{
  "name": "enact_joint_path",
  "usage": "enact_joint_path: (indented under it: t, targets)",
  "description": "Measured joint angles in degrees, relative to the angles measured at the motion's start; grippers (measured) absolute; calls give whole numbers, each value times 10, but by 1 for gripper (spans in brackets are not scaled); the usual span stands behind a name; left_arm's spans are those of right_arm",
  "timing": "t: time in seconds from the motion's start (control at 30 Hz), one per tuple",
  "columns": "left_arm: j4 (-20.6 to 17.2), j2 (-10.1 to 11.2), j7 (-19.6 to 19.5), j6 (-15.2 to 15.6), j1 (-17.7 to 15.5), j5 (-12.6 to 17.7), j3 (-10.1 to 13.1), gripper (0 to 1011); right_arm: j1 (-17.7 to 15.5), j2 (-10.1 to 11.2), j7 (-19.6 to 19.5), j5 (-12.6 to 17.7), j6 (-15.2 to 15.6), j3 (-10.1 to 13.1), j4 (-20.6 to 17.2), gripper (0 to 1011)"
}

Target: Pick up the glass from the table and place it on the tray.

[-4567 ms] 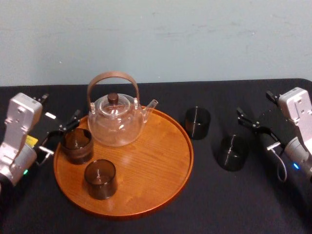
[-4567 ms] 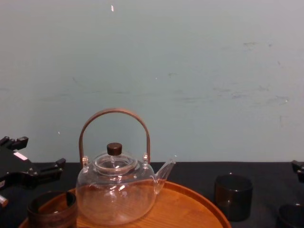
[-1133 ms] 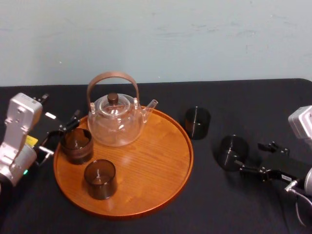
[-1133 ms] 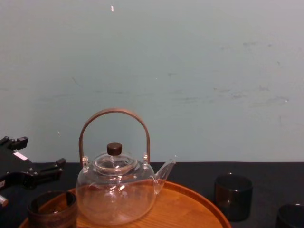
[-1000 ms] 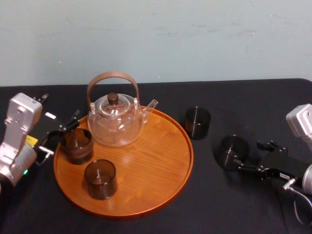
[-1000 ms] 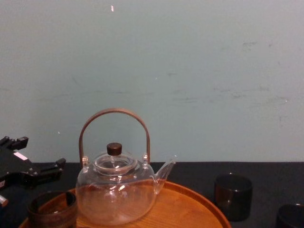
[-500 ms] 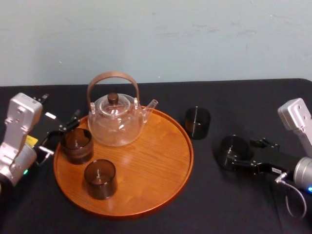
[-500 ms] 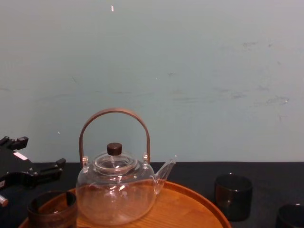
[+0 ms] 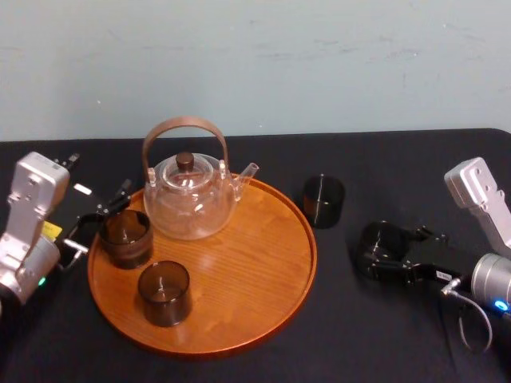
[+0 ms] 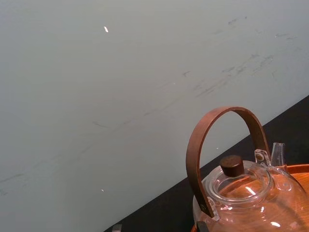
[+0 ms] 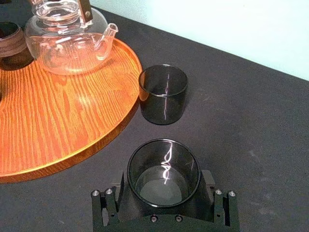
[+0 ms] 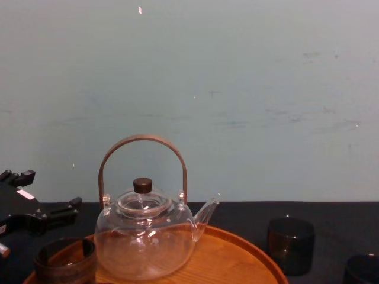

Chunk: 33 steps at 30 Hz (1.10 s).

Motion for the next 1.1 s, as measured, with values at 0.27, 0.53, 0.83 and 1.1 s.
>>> enact_joint_path:
  t: [0.27, 0.53, 0.83, 1.1]
  targets:
    - [0, 0, 0, 0, 0, 0, 0, 1001, 12, -5, -2, 2, 3, -6, 9, 1002]
    - [0, 0, 0, 0, 0, 0, 0, 1001, 16, -9, -7, -6, -7, -11, 12, 1002]
    - [0, 0, 0, 0, 0, 0, 0, 1001, 16, -9, -9, -10, -12, -12, 12, 1002]
    - [0, 0, 0, 0, 0, 0, 0, 1001, 16, -9, -9, -10, -11, -12, 11, 929]
